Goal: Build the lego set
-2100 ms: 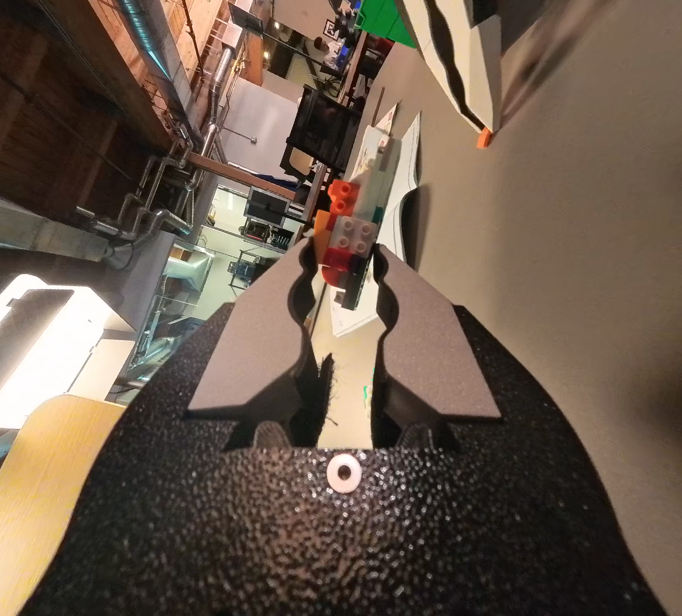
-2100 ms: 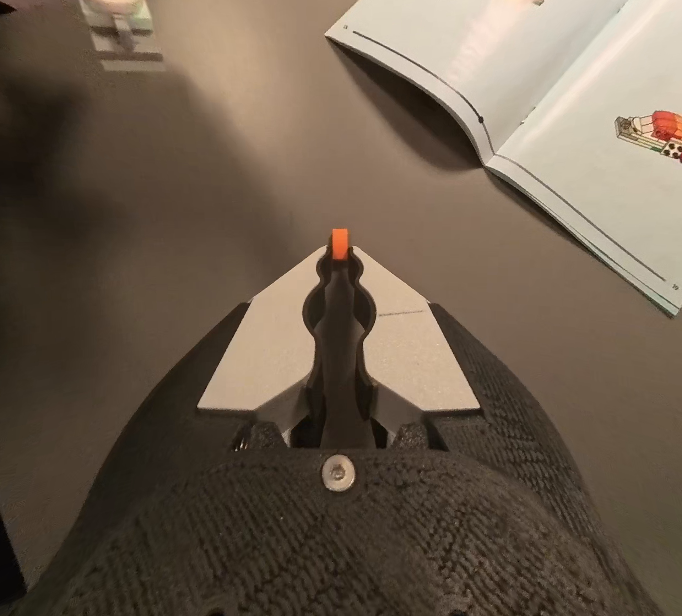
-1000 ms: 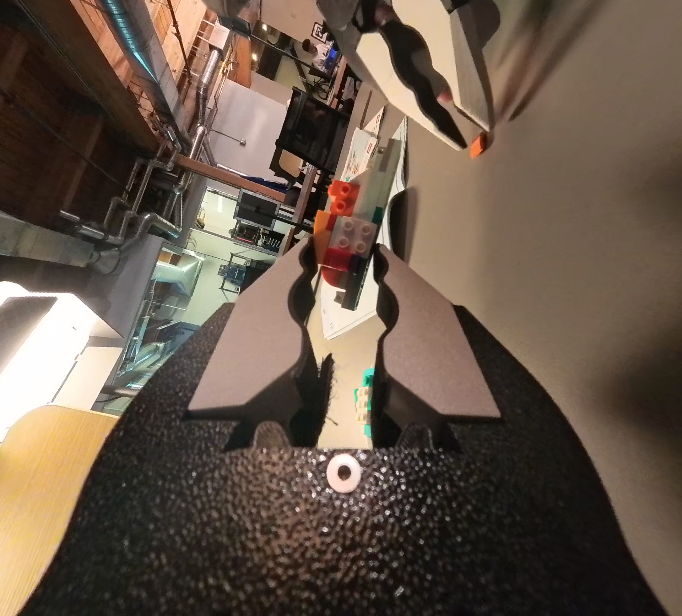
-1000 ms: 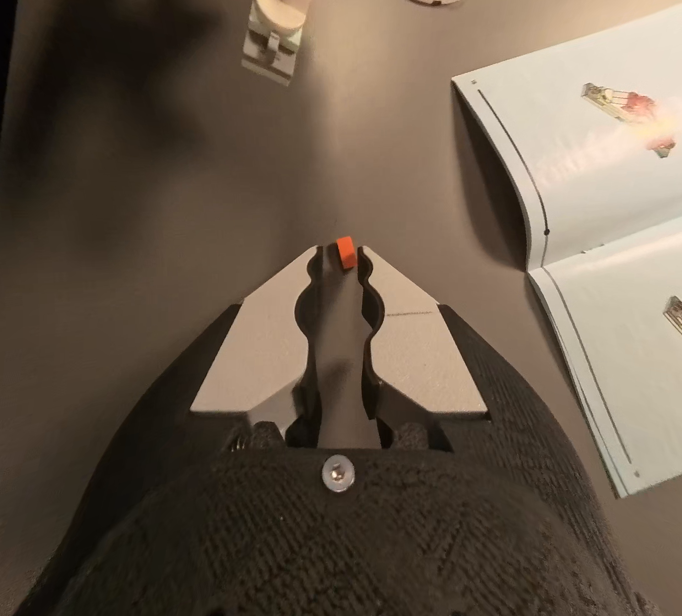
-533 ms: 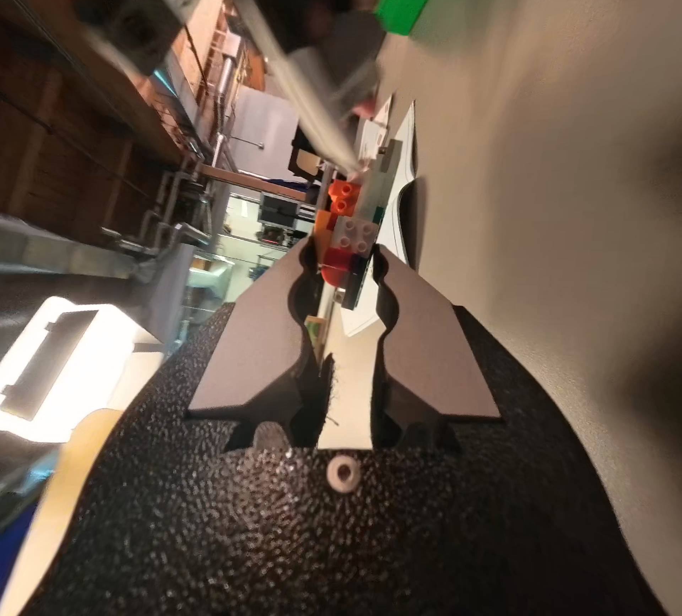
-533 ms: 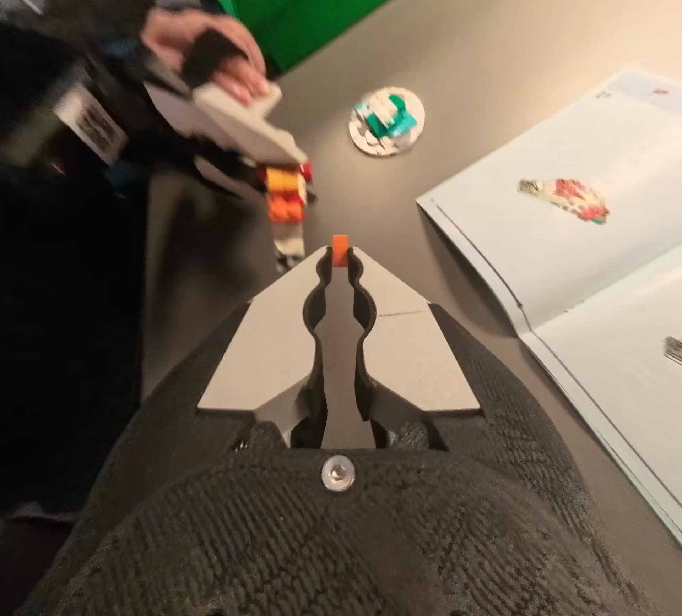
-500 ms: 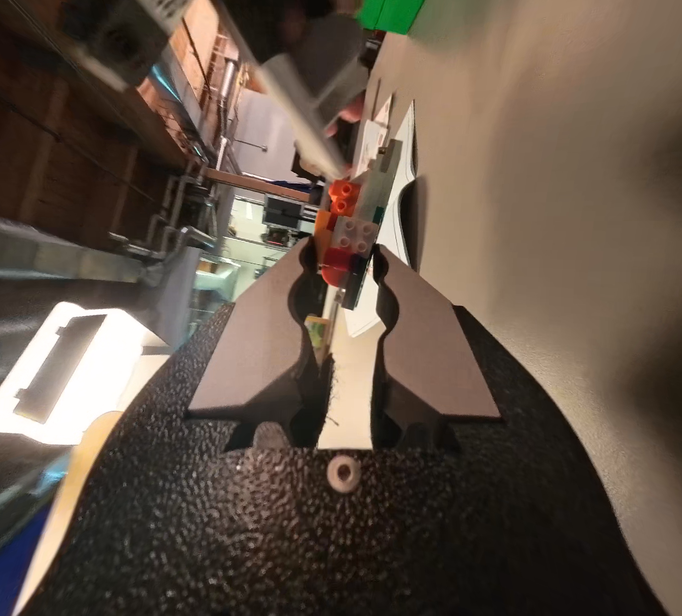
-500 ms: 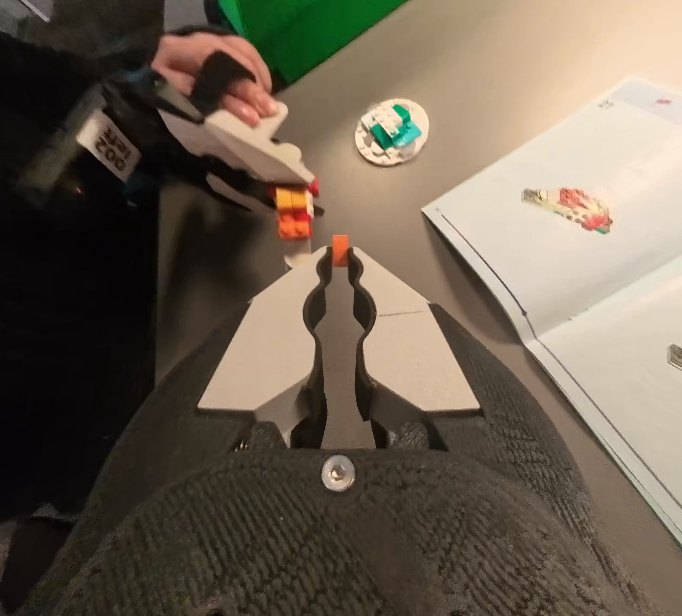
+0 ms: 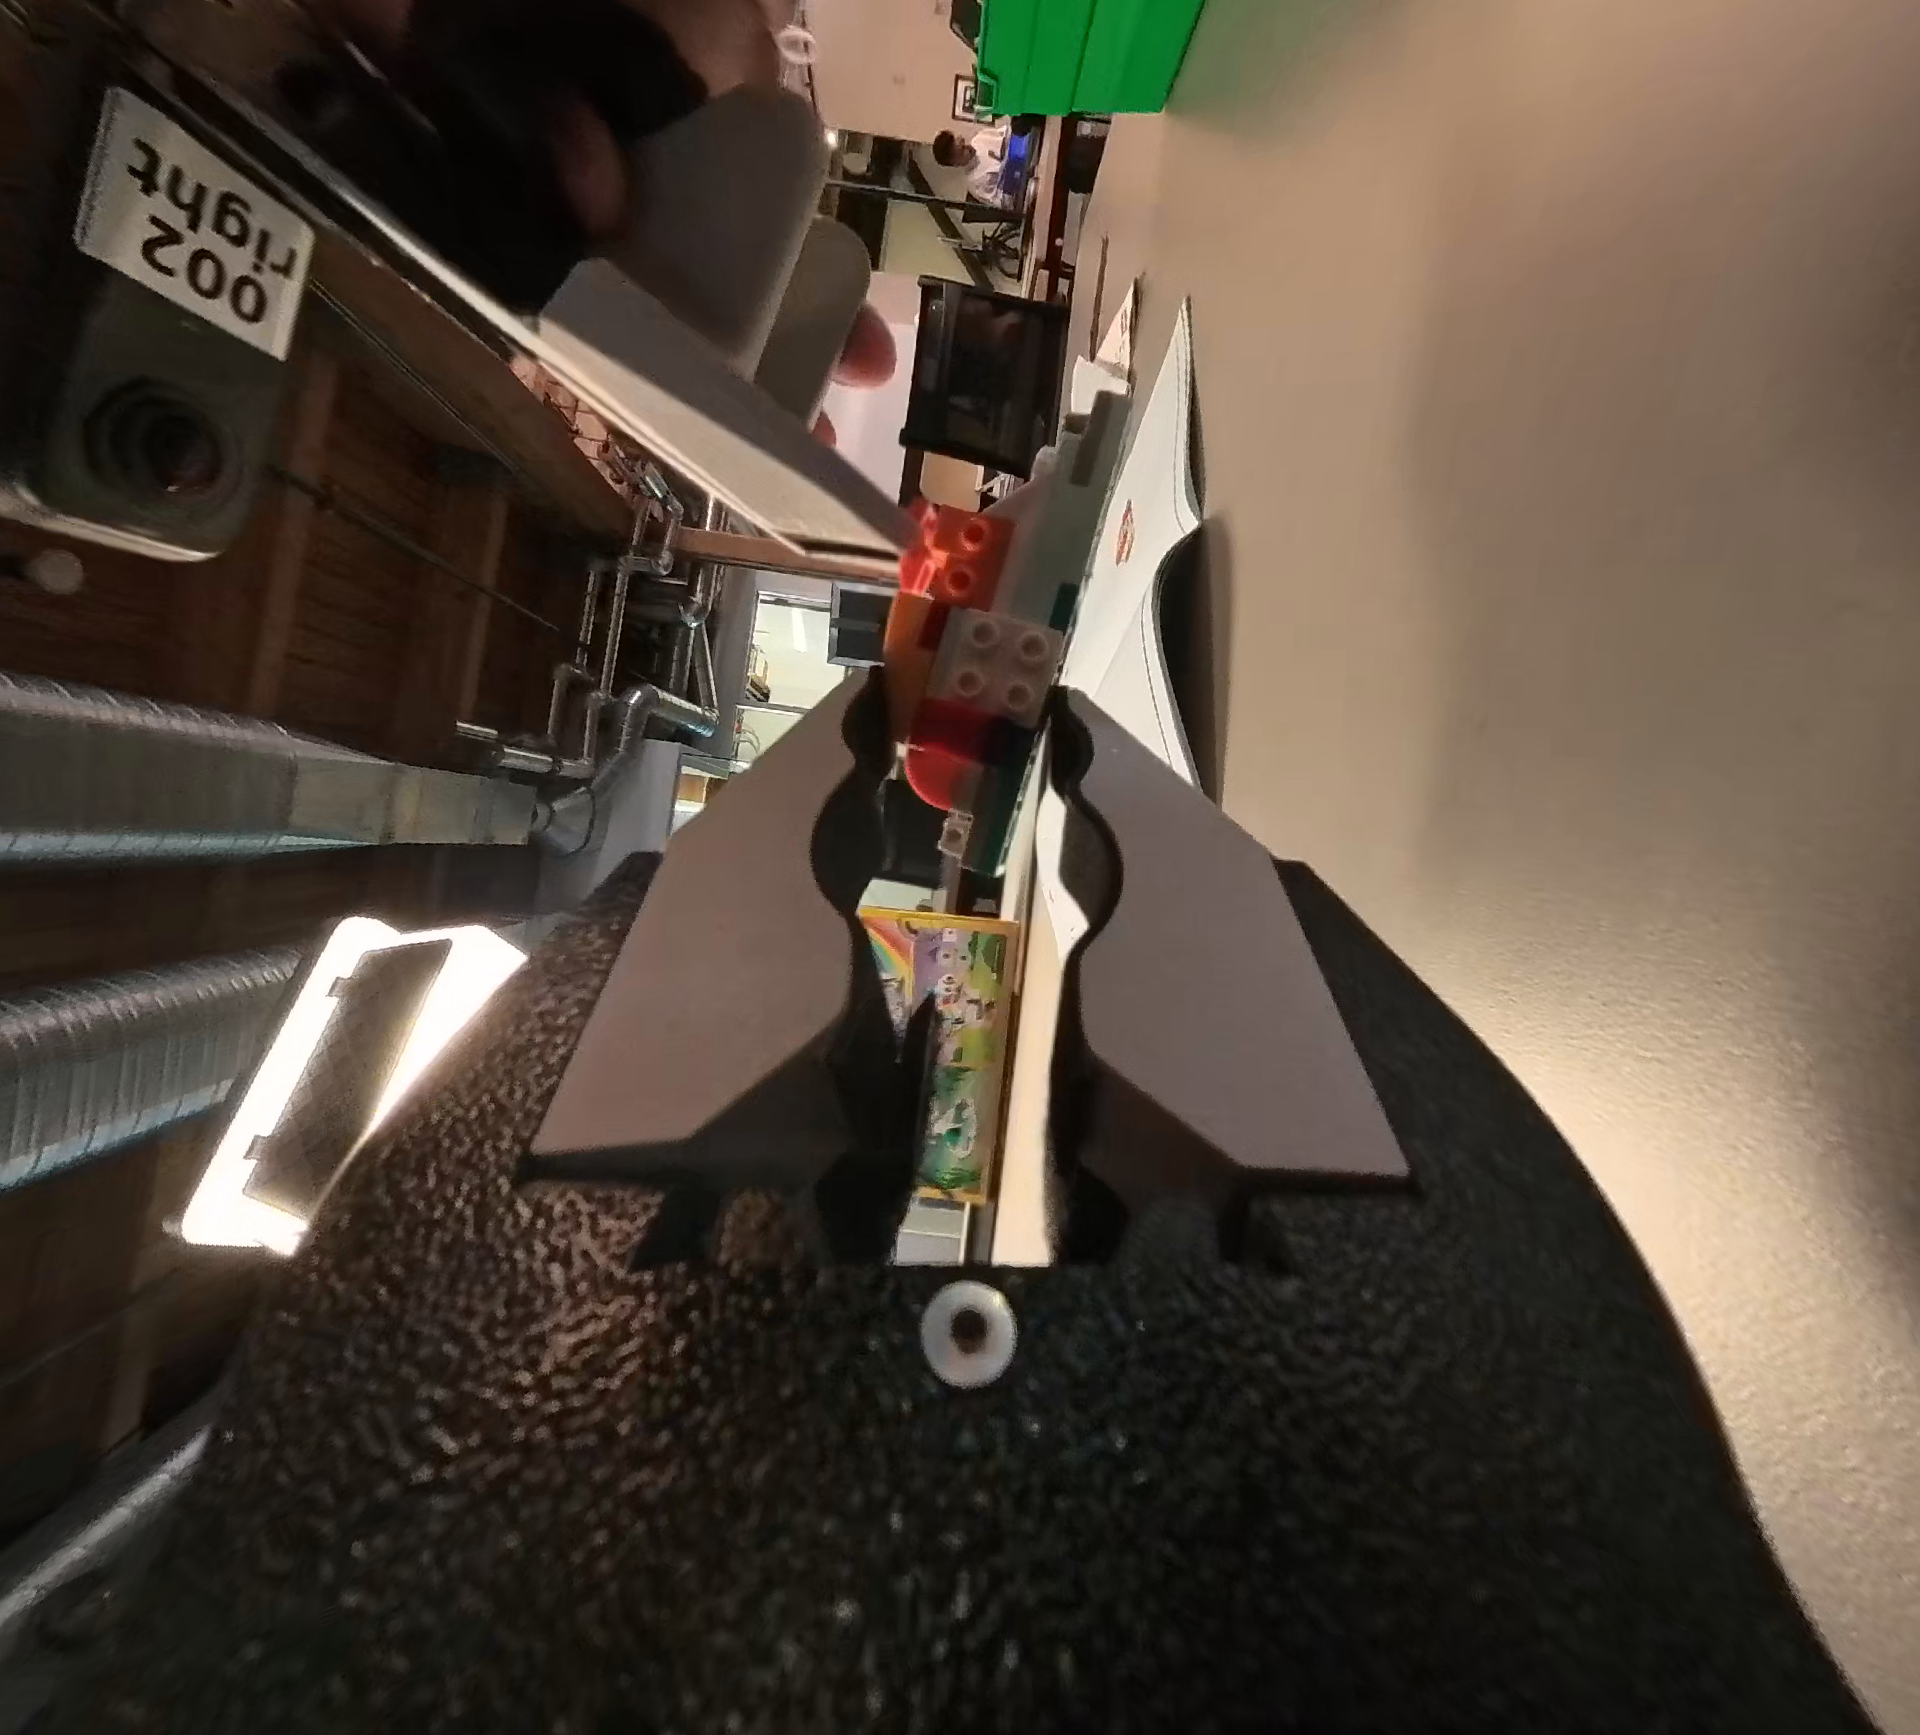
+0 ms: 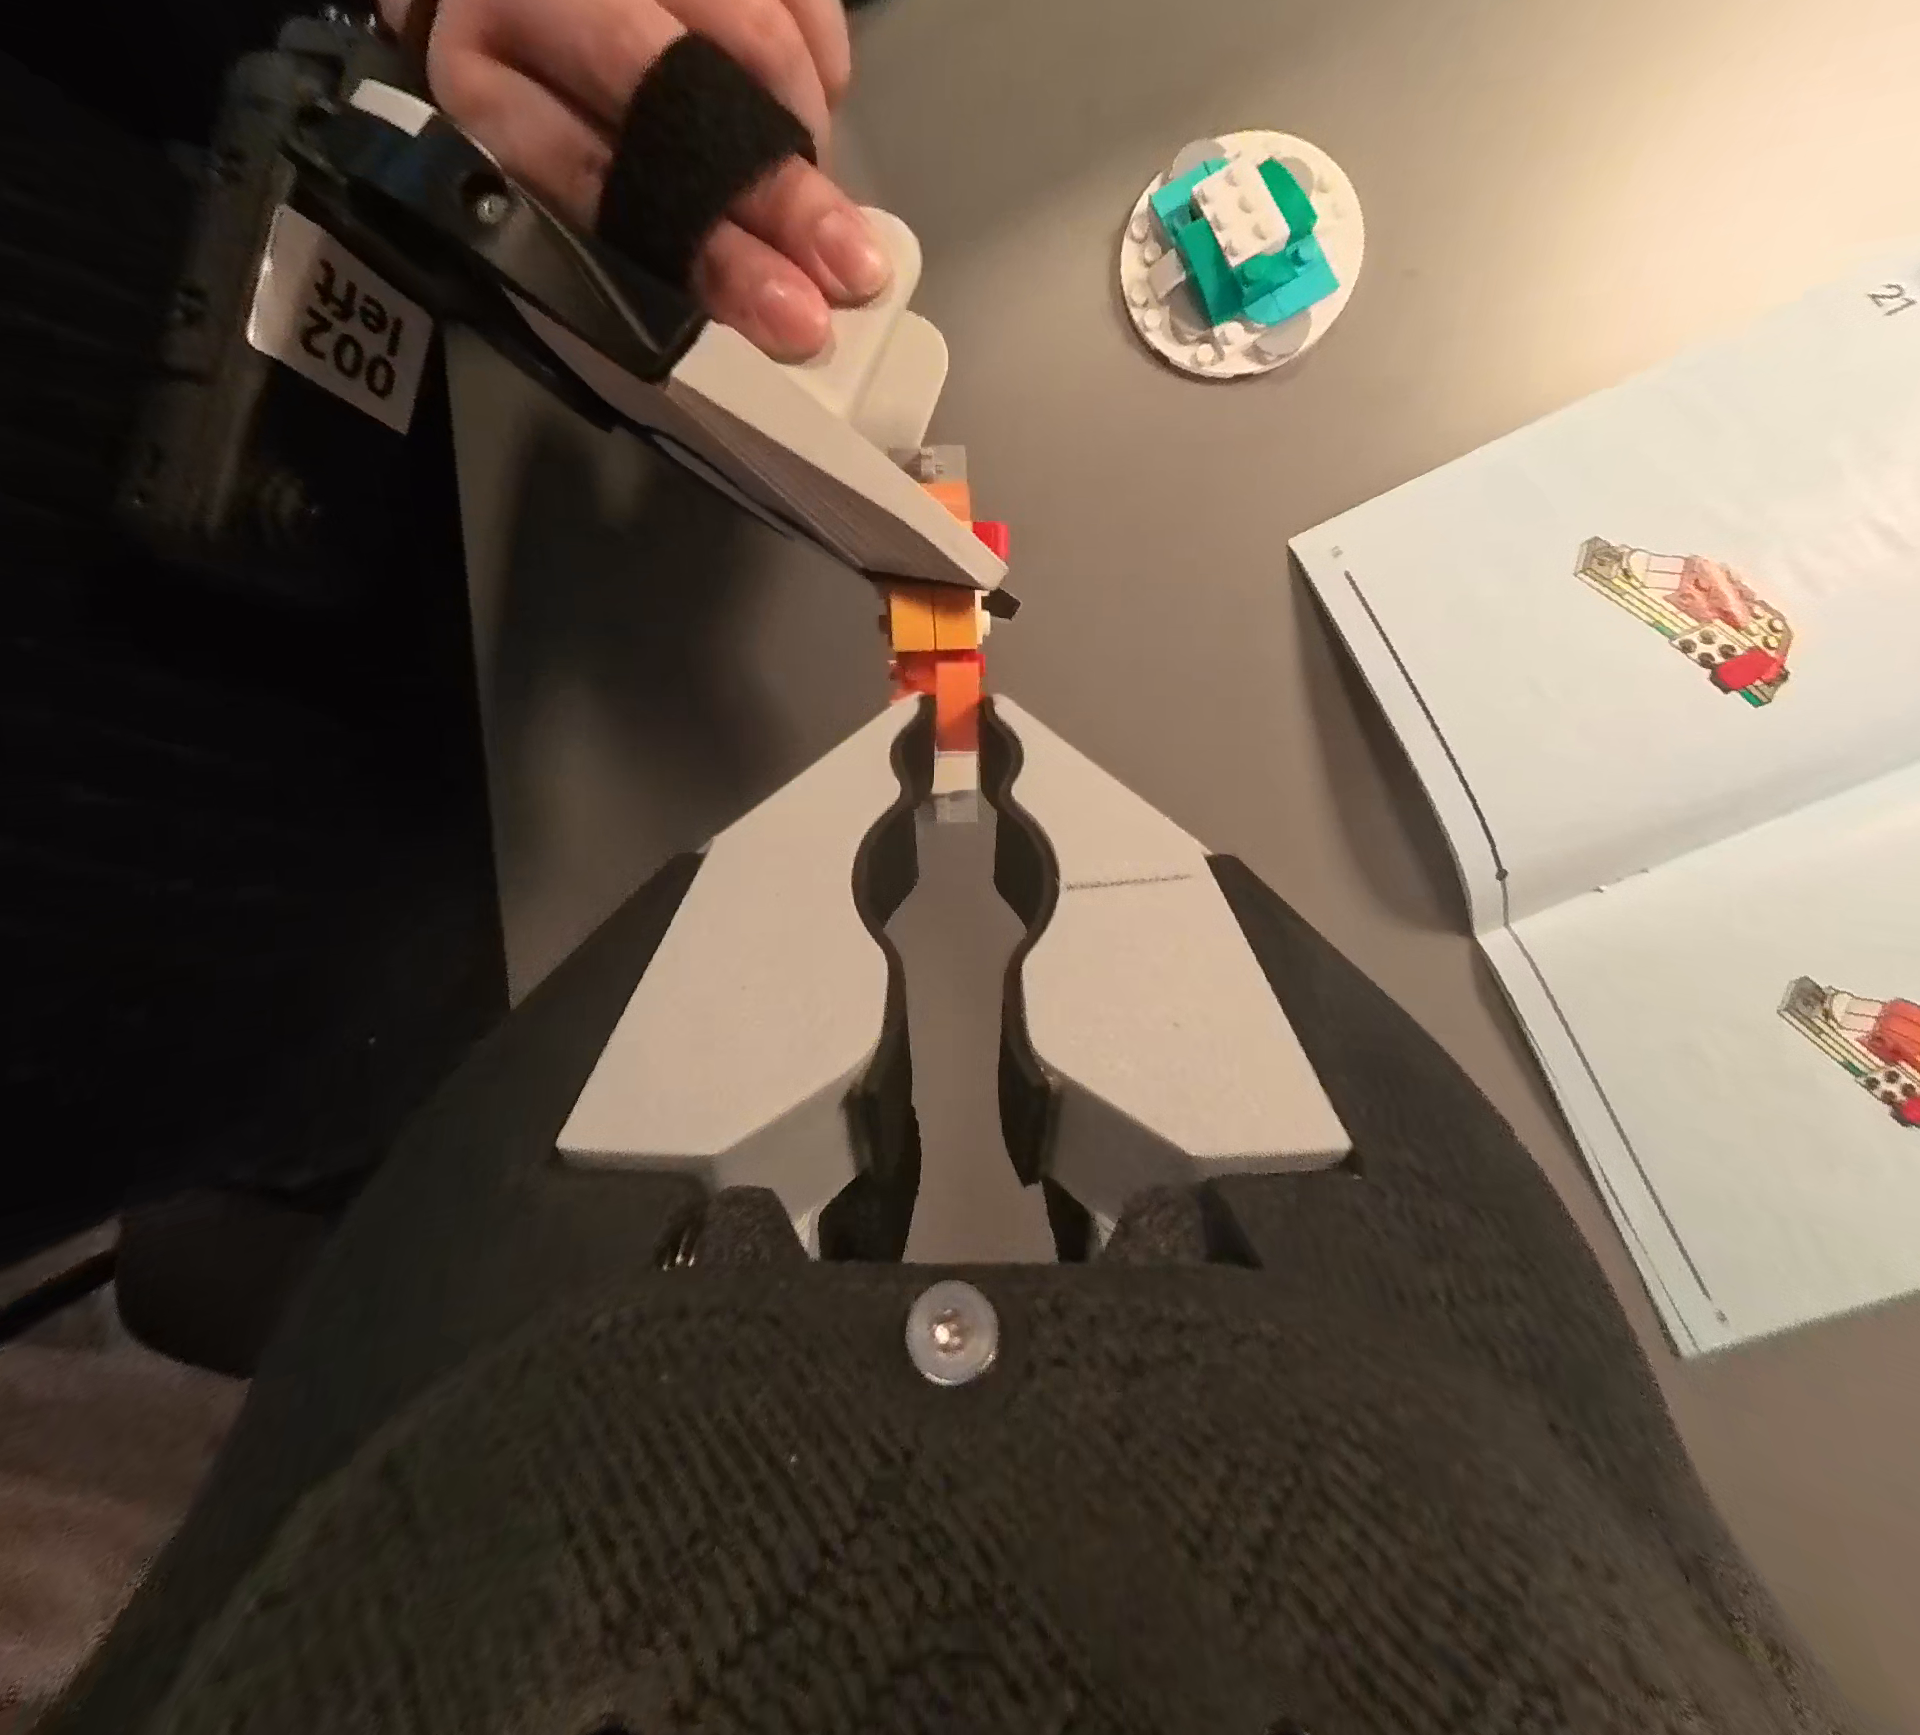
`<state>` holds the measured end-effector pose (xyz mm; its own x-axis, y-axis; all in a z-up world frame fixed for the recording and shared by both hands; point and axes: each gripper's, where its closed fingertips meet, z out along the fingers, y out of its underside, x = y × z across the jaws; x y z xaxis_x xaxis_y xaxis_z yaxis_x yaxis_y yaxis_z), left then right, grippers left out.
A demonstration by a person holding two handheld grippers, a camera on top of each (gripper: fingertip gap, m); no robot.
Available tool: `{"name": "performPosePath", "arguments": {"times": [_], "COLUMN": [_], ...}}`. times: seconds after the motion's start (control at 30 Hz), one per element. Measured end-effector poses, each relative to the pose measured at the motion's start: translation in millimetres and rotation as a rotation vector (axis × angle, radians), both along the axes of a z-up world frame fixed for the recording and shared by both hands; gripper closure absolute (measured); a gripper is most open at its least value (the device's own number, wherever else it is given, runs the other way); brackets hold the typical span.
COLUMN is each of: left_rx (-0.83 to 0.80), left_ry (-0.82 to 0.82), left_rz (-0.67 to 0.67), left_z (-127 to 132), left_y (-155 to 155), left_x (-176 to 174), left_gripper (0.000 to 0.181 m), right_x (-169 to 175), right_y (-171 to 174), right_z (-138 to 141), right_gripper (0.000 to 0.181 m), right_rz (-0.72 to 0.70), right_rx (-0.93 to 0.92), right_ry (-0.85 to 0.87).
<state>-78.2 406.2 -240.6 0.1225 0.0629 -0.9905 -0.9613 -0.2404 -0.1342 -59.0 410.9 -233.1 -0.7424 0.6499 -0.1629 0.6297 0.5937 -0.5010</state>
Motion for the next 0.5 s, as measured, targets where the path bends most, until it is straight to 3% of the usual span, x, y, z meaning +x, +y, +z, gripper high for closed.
{"name": "performPosePath", "arguments": {"times": [0.5], "left_rx": [0.002], "left_ry": [-0.005], "left_rz": [-0.020], "left_z": [-0.4], "left_y": [1.2], "left_x": [6.5], "left_gripper": [0.154], "right_x": [5.6], "right_y": [-2.9], "right_z": [-2.0], "right_gripper": [0.175], "right_rz": [0.028], "right_rx": [0.054], "right_ry": [-0.079]}}
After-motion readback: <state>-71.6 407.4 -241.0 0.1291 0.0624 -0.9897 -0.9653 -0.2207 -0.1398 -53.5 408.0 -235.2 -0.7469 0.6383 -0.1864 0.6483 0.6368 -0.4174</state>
